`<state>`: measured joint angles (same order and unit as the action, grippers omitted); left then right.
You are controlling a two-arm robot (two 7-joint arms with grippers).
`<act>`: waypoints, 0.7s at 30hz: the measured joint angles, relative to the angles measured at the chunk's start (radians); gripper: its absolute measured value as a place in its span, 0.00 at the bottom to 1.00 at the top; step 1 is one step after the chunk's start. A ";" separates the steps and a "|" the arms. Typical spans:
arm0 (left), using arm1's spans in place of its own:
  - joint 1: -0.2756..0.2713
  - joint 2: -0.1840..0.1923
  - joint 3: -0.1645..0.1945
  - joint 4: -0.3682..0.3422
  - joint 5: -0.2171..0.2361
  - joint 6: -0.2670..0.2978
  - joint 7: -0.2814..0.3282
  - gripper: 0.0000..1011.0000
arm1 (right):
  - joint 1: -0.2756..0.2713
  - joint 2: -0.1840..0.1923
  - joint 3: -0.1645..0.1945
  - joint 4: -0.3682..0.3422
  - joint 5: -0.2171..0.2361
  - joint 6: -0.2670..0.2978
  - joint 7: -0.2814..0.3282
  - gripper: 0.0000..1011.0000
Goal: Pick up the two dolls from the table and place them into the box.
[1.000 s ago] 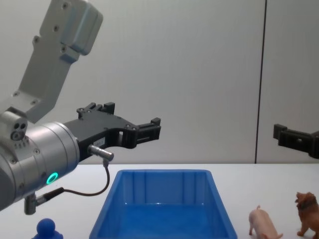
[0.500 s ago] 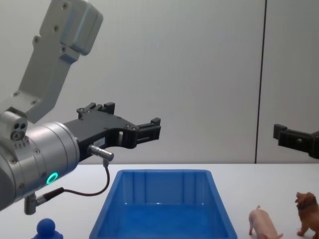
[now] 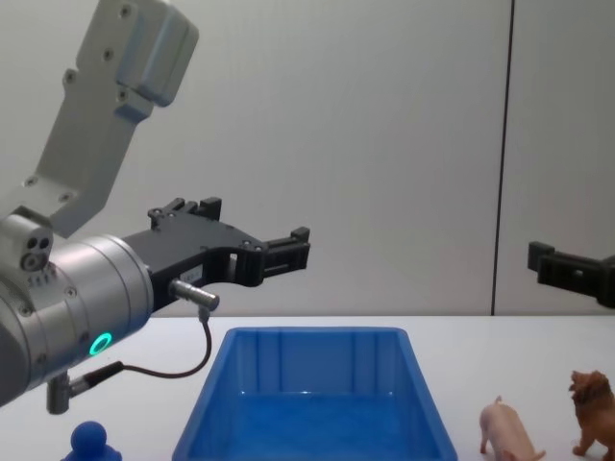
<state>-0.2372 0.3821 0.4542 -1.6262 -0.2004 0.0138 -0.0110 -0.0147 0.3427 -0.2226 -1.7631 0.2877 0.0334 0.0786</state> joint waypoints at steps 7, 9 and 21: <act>0.000 0.000 0.000 0.000 0.000 0.000 0.000 0.99 | -0.006 0.020 0.012 0.013 0.009 0.001 0.034 0.99; 0.000 0.000 0.000 0.000 0.000 0.000 0.000 0.99 | -0.009 0.029 0.017 0.019 0.011 0.004 0.045 0.99; 0.000 0.000 0.000 0.000 0.000 0.000 0.000 0.99 | -0.019 0.058 0.032 0.053 0.002 0.051 0.075 0.99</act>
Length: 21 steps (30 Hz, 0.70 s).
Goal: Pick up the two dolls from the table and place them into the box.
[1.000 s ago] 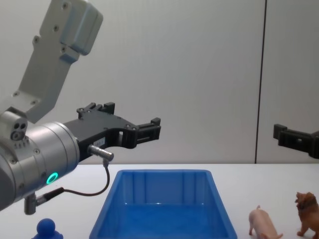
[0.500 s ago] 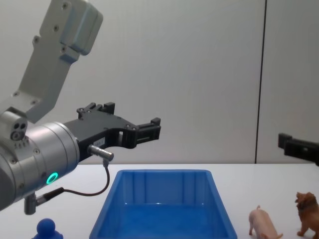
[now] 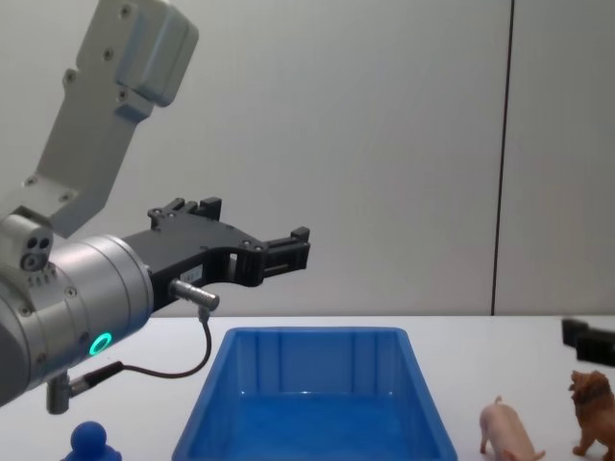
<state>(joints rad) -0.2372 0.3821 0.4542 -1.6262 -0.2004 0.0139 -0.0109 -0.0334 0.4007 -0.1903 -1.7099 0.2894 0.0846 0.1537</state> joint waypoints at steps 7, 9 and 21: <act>0.000 0.000 0.000 0.000 0.000 0.000 0.000 0.99 | 0.005 0.002 0.002 0.024 -0.014 0.049 0.001 0.99; 0.000 0.000 0.000 0.000 0.000 0.000 0.000 0.99 | 0.007 0.002 0.002 0.029 -0.015 0.057 0.000 0.99; 0.000 0.000 0.000 0.000 0.000 0.000 0.000 0.99 | 0.025 -0.014 0.001 0.072 -0.003 0.119 -0.013 0.99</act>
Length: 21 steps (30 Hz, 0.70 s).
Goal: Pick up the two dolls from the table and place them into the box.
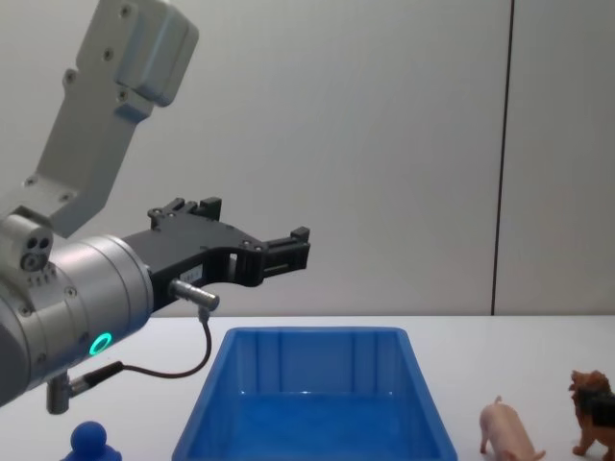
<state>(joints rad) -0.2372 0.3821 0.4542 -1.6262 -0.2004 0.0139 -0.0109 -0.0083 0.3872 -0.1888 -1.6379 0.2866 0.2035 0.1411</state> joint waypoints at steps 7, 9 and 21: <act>0.000 0.000 0.000 0.000 0.000 0.000 0.000 0.99 | 0.015 -0.013 -0.002 0.033 0.018 0.032 0.000 0.99; 0.000 0.000 0.000 0.000 0.000 0.000 0.000 0.99 | 0.019 -0.017 -0.003 0.044 0.023 0.039 0.002 0.99; 0.000 0.000 0.000 0.000 0.000 0.000 0.000 0.99 | 0.037 -0.033 -0.006 0.087 0.038 0.071 0.005 0.70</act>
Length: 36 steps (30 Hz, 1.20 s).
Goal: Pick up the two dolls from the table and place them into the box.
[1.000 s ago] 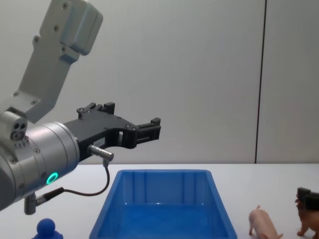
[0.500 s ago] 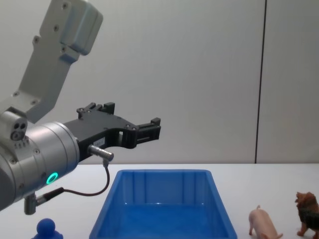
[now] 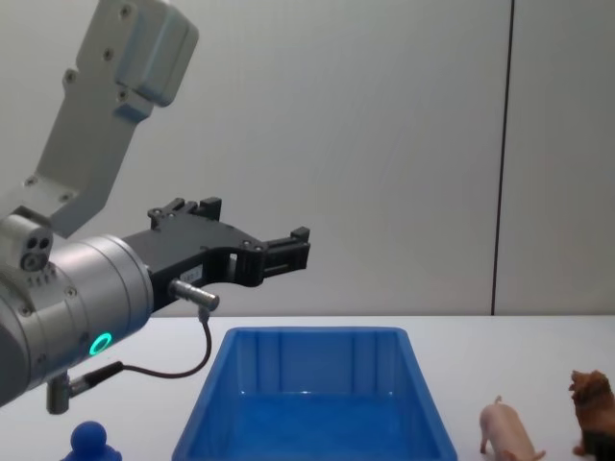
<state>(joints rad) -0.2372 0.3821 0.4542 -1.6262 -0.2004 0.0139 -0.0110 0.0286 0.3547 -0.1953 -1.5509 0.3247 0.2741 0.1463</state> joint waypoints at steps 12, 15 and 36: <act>0.000 0.000 0.000 0.000 0.000 0.000 0.000 0.99 | 0.001 -0.004 0.003 0.006 -0.001 -0.001 -0.022 0.31; 0.000 0.000 0.000 0.000 0.000 0.000 0.000 0.99 | 0.000 -0.003 0.004 -0.004 -0.006 -0.010 -0.027 0.28; 0.000 0.000 0.000 0.000 0.000 0.000 0.000 0.99 | 0.043 -0.029 -0.015 -0.104 -0.062 -0.083 0.050 0.28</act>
<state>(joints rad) -0.2372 0.3821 0.4543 -1.6262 -0.2004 0.0139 -0.0109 0.0716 0.3252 -0.2106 -1.6553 0.2624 0.1914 0.1962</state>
